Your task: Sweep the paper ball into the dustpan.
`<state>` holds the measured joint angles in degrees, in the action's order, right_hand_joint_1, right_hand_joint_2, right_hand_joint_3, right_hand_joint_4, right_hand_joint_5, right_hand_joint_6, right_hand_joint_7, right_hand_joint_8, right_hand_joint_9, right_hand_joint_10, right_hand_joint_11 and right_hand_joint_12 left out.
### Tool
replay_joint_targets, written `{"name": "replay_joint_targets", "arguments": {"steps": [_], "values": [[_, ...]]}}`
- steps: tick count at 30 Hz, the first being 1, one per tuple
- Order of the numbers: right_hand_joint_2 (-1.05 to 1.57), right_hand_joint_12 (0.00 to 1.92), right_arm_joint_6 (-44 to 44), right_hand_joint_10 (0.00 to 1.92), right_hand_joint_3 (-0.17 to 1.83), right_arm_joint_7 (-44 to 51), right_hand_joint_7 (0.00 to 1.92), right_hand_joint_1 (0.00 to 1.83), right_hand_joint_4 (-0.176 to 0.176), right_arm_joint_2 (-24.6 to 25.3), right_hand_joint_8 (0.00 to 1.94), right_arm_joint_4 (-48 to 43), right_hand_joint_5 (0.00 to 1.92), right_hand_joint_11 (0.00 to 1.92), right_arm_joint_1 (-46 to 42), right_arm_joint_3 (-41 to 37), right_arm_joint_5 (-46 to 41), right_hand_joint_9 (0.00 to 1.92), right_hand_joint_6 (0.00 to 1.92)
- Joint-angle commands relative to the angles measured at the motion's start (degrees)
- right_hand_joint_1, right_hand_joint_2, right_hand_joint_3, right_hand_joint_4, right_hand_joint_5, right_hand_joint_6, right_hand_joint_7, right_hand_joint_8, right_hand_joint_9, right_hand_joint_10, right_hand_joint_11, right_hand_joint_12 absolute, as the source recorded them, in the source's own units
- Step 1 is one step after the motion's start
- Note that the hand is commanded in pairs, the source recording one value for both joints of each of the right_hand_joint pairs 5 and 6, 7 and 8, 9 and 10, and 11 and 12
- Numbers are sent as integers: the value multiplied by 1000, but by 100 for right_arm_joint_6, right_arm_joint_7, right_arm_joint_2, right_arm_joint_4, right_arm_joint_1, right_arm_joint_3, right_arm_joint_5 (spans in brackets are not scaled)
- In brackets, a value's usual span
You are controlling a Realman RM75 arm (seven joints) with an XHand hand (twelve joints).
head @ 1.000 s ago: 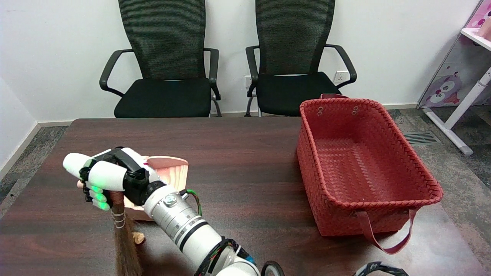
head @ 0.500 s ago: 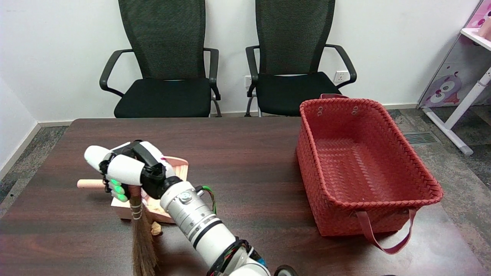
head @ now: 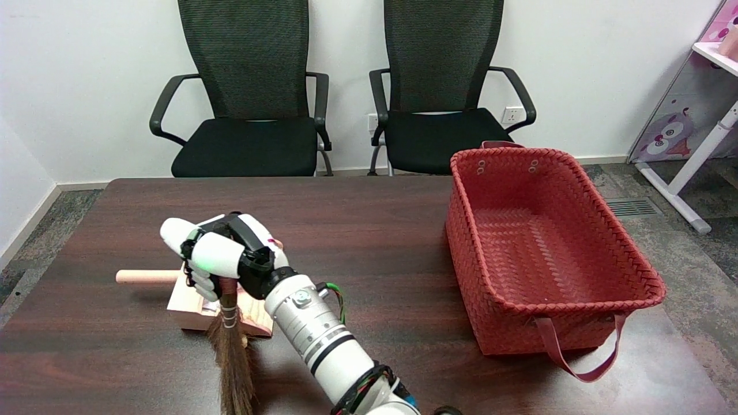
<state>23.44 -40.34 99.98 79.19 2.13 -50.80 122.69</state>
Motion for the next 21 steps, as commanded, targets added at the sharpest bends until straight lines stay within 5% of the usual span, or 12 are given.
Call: {"name": "replay_joint_targets", "arguments": {"steps": [1, 21], "values": [[1571, 1920, 29, 1920, 1157, 62, 1920, 948, -2, -337, 1920, 494, 1920, 1920, -418, -150, -415, 1920, 1920], [1571, 1920, 15, 1920, 1244, 141, 1920, 979, 30, -1212, 1920, 1398, 1920, 1920, -543, -246, -1081, 1920, 1920]]}}
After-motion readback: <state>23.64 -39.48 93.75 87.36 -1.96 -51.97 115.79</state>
